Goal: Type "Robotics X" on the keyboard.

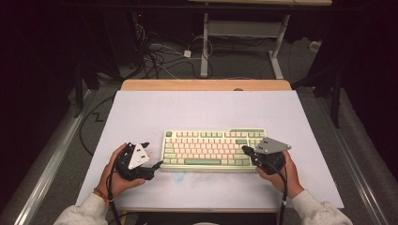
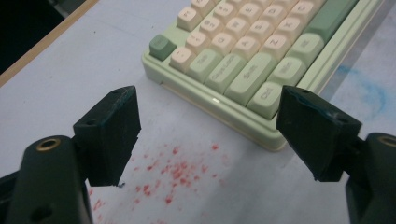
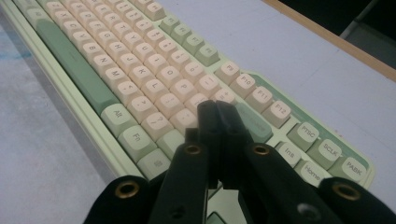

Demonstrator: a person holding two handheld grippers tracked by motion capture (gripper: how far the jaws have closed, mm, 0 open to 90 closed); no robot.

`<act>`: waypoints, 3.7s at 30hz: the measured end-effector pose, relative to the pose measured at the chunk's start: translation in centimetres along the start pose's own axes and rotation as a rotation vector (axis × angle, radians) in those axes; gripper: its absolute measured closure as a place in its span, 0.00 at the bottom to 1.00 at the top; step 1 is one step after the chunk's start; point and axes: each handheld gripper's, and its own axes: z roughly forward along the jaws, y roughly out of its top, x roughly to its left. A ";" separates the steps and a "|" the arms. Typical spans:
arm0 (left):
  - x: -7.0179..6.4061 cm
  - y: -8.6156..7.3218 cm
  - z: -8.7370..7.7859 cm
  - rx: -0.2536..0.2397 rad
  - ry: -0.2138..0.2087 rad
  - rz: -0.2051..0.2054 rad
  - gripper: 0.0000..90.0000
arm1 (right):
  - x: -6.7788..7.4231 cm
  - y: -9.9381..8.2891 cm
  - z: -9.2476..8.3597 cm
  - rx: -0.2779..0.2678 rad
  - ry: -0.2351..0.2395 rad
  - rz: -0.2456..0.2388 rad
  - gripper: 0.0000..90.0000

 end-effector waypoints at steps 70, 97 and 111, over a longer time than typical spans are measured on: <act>-0.2 -1.0 0.2 0.044 -0.023 -0.012 0.24 | 1.5 4.9 3.9 -0.059 0.077 -0.038 0.63; -0.6 -0.3 0.0 0.018 -0.014 -0.078 0.29 | 1.9 -0.1 -1.5 -0.153 -0.087 0.004 0.22; -1.7 1.8 0.7 -0.026 -0.065 -0.018 0.40 | 1.9 -3.1 -2.6 -0.111 -0.123 0.042 0.20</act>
